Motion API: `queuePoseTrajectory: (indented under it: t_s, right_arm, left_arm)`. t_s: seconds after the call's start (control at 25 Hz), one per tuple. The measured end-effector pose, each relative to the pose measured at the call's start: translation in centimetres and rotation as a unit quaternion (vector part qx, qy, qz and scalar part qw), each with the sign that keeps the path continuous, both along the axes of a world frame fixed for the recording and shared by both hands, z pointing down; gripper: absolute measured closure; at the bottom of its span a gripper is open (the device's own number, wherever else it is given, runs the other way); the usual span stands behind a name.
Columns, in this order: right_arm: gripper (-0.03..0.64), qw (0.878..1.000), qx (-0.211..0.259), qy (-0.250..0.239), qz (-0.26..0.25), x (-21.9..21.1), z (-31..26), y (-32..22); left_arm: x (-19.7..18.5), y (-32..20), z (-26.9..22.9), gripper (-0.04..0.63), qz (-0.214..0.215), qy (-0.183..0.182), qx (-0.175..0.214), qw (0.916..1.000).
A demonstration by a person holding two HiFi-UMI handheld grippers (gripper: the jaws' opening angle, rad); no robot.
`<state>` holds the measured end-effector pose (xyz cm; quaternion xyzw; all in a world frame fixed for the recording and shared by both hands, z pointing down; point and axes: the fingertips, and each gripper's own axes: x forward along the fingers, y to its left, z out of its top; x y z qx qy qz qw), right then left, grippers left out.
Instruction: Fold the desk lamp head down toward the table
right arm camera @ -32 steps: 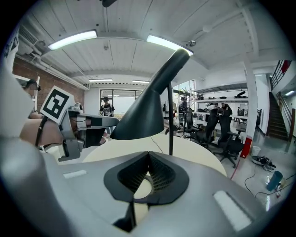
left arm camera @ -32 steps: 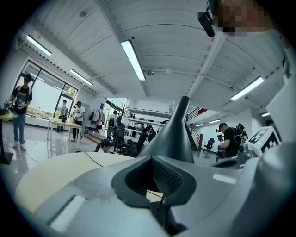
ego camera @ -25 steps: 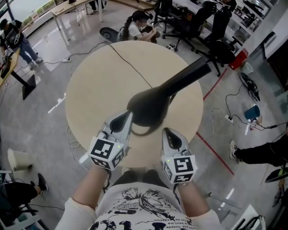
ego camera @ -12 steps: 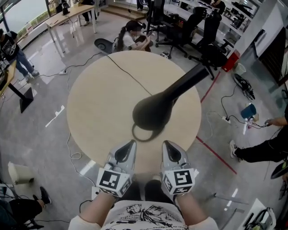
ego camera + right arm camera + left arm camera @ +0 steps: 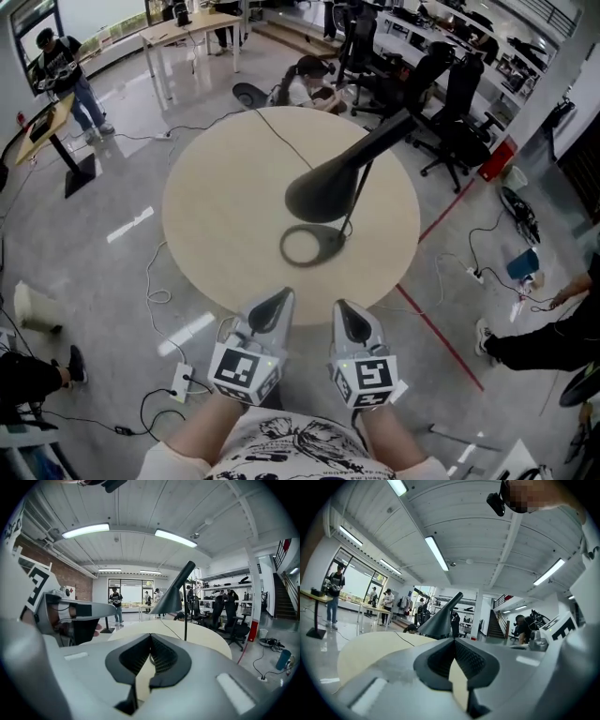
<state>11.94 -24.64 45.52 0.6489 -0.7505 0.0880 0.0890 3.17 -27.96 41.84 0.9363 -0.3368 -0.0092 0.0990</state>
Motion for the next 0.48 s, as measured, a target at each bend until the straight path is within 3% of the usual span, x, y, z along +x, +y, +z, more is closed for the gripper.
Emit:
queuePoseTrajectory:
  t_s: [0.48]
  right_arm:
    - [0.607,0.998,-0.006,0.008,-0.063,0.2,0.4,14.3]
  left_arm:
    - [-1.4,16.3,0.9,0.594,-0.091,-0.004,-0.011,0.9958]
